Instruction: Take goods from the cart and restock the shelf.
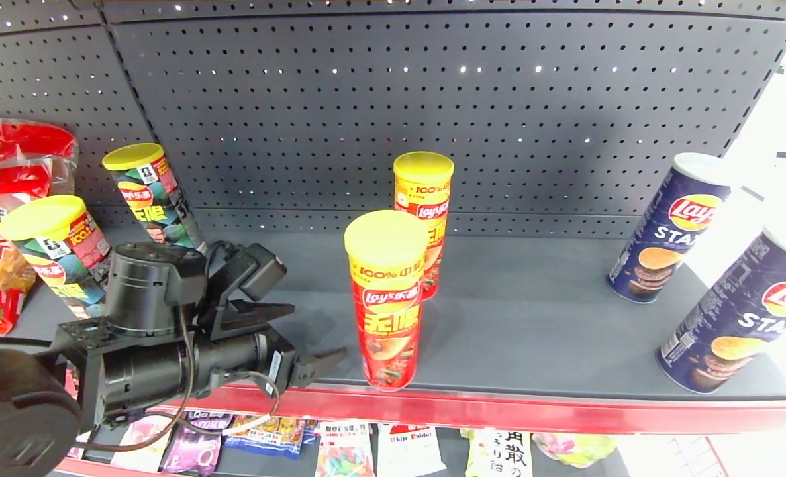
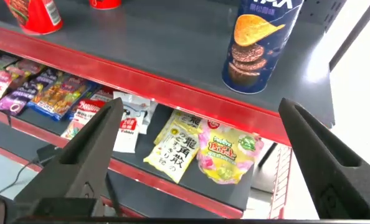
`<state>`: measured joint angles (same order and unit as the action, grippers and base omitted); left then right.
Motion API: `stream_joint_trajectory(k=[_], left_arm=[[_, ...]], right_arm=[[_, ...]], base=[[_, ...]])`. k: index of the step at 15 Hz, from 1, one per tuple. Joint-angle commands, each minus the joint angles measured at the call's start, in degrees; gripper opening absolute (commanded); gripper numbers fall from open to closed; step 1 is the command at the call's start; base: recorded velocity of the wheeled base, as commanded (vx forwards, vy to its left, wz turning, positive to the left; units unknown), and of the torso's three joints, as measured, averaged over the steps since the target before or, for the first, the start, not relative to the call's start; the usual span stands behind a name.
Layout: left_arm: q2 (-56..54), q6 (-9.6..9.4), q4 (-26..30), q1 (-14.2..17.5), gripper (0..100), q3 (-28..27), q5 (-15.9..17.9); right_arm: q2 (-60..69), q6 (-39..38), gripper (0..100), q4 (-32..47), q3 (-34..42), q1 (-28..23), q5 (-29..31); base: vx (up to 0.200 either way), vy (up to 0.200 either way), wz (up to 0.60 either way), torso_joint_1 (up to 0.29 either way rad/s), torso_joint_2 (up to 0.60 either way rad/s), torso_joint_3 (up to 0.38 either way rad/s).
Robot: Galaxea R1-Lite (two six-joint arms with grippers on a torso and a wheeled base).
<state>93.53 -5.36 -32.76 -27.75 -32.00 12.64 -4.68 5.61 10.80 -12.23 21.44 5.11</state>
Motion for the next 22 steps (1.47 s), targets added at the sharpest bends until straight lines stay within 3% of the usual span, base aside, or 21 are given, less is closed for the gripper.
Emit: stream_joint_trajectory(k=[1, 10, 22], left_arm=[[1.66, 0.0, -0.03, -0.29, 100, -0.96, 0.01], [5.88, 0.0, -0.03, -1.17, 100, -6.14, 0.1], [7.9, 0.0, -0.03, -1.96, 100, -9.04, 0.01]], right_arm=[[0.46, 0.02, 100, 0.01, 0.01, -0.09, -0.01], [0.46, 0.02, 100, 0.01, 0.01, -0.44, -0.01], [0.46, 0.02, 100, 0.01, 0.27, -0.44, -0.01]], base=[[0.0, 0.0, 0.0, 0.0, 0.0, 0.0], [0.0, 0.0, 0.0, 0.0, 0.0, 0.0], [0.0, 0.0, 0.0, 0.0, 0.0, 0.0]])
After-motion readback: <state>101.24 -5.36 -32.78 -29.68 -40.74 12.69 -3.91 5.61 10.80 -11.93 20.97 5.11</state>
